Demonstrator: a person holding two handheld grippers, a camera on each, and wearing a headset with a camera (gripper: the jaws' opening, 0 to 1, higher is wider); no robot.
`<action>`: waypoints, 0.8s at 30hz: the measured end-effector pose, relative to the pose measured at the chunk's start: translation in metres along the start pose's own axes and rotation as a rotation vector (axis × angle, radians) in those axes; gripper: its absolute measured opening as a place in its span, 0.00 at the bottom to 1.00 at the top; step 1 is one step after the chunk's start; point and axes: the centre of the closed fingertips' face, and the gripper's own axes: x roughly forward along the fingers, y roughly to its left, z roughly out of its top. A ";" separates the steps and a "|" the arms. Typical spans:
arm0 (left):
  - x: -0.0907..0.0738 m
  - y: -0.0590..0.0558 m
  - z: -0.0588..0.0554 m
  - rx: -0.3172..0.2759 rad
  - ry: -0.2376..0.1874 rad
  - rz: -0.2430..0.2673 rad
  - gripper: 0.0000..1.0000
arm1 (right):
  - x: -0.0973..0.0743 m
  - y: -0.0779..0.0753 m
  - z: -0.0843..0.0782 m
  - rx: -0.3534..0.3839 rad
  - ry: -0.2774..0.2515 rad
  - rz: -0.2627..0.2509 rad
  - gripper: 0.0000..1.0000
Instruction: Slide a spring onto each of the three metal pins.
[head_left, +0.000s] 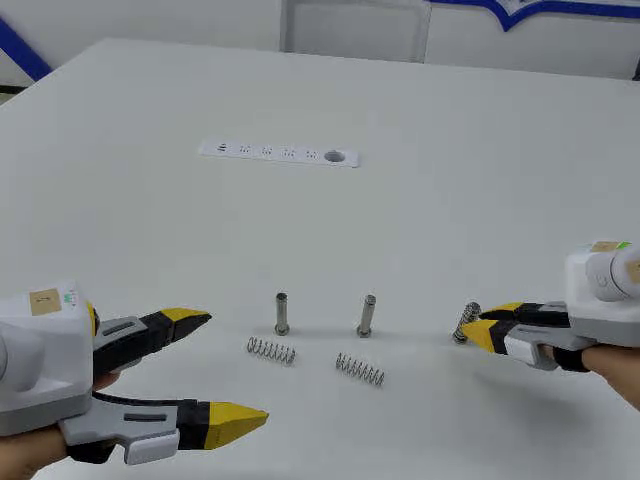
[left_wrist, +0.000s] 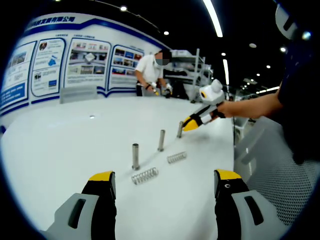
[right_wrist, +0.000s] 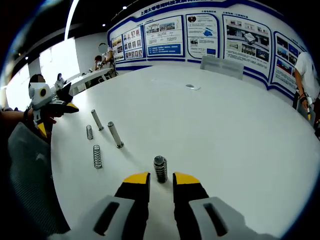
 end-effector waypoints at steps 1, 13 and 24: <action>0.000 0.000 0.000 -0.001 -0.001 0.000 0.82 | -0.001 0.001 -0.001 0.002 0.003 0.000 0.19; 0.002 -0.001 -0.001 0.000 -0.003 -0.007 0.82 | -0.008 0.028 -0.014 -0.039 0.055 0.051 0.19; 0.001 0.000 0.000 0.002 -0.006 -0.005 0.82 | 0.000 0.062 -0.003 -0.127 0.080 0.136 0.19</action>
